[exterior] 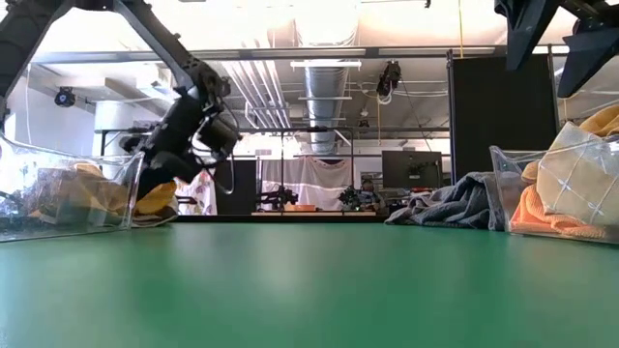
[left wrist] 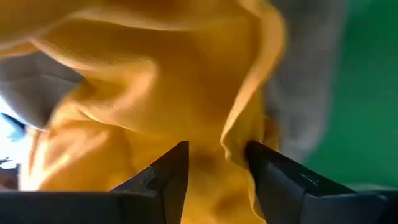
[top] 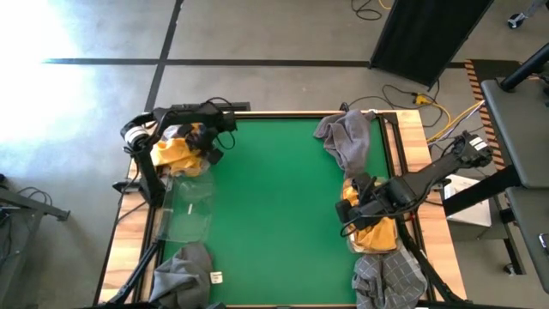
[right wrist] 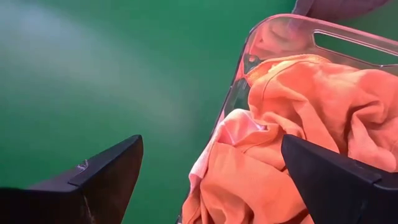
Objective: Sort microfiber towel by color & place in baskets
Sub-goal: Put the orange microfiber towel into the right transparent bin
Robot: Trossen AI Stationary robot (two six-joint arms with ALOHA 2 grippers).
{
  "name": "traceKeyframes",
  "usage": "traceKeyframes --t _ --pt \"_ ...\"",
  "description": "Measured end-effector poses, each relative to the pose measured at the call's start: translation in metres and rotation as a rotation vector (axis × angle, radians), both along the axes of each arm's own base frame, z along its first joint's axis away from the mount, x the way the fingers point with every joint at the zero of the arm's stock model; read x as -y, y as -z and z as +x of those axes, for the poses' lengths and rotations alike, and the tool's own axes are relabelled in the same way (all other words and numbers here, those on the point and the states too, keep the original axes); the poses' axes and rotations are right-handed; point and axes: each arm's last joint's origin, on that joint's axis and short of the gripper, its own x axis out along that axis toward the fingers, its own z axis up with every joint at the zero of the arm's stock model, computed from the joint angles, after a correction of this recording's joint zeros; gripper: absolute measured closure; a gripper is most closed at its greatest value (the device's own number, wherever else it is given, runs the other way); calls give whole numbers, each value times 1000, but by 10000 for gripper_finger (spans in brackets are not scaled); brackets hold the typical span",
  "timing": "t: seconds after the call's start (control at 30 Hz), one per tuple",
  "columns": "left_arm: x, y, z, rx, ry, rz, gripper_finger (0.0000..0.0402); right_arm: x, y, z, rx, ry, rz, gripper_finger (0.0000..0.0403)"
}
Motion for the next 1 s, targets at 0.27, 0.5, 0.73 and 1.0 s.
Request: traceKeyframes --t 0.27,0.5,0.73,1.0 --pt "19 -1 -8 40 69 104 391 0 0 0 0 -3 -1 28" --pt "46 -64 1 376 122 201 400 0 0 1 7 -37 -5 28" --pt "87 -176 23 1164 209 446 401 -10 -12 29 283 -340 -166 28" --pt "137 -282 28 1888 395 617 401 -9 -65 65 643 -498 -631 29"
